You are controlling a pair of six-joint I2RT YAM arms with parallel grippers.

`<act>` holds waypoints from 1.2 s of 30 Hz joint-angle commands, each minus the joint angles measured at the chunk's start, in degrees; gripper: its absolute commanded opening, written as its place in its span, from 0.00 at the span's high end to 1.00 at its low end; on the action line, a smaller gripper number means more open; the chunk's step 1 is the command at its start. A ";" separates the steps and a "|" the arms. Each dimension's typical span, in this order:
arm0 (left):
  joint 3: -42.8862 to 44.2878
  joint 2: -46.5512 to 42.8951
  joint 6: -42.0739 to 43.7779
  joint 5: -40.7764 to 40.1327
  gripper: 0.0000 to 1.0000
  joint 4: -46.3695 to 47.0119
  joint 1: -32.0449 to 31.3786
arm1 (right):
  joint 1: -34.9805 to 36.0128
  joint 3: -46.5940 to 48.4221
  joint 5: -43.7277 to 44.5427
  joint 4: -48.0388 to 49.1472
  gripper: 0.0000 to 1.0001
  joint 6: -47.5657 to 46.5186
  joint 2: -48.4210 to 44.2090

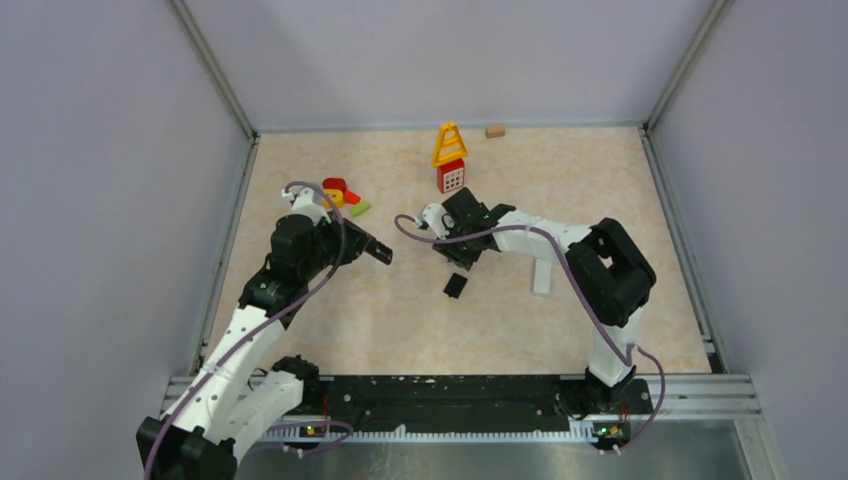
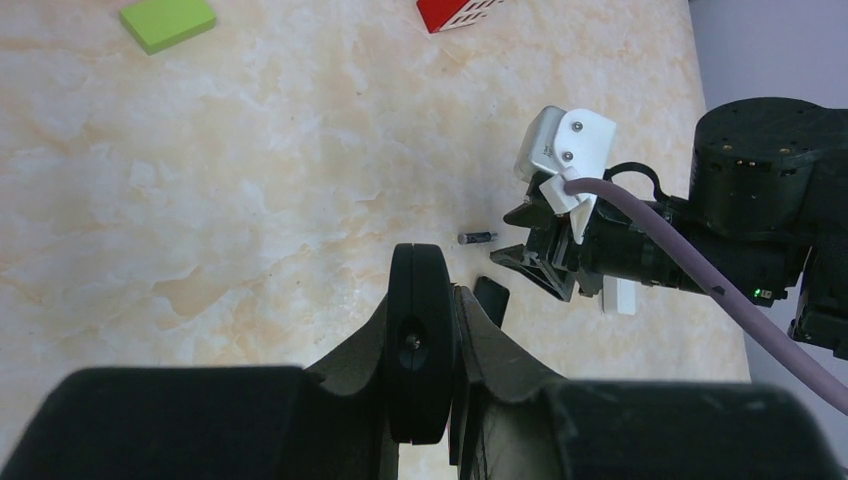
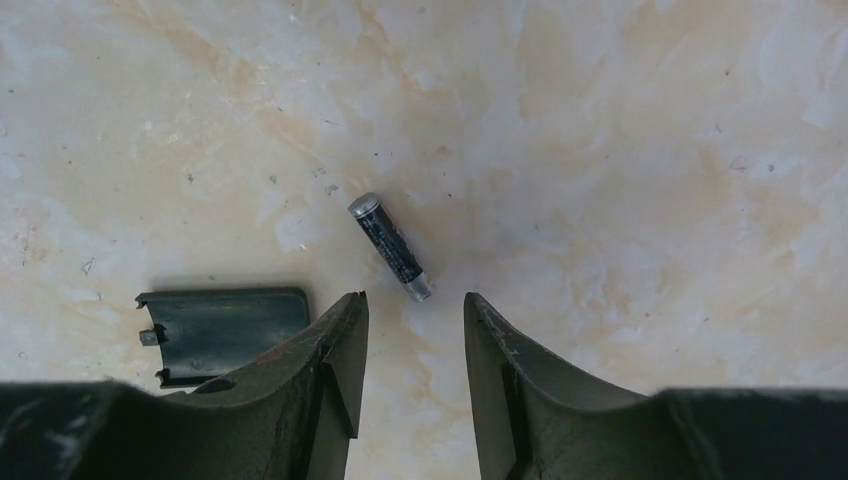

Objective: Load the batteries into the remote control

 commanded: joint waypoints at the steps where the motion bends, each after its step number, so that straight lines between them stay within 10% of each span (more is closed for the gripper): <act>1: 1.82 0.63 0.54 1.33 1.00 2.76 0.18 | -0.37 3.66 -0.79 0.06 0.58 -2.71 1.08; 11: 2.15 0.61 0.53 1.98 1.00 2.79 0.20 | -0.51 6.18 -2.20 -0.27 0.60 -4.64 5.54; 18: 2.20 0.42 0.61 3.21 1.00 2.90 0.27 | -1.12 9.22 -3.49 -3.96 1.00 -2.54 7.22; 21: 2.01 0.64 0.46 5.83 1.00 3.95 0.27 | -1.48 10.34 -1.47 -4.16 1.00 0.94 7.21; 36: 0.99 10.98 -18.10 34.58 1.00 26.93 0.18 | -1.79 -0.15 -7.31 6.16 1.00 20.98 -23.31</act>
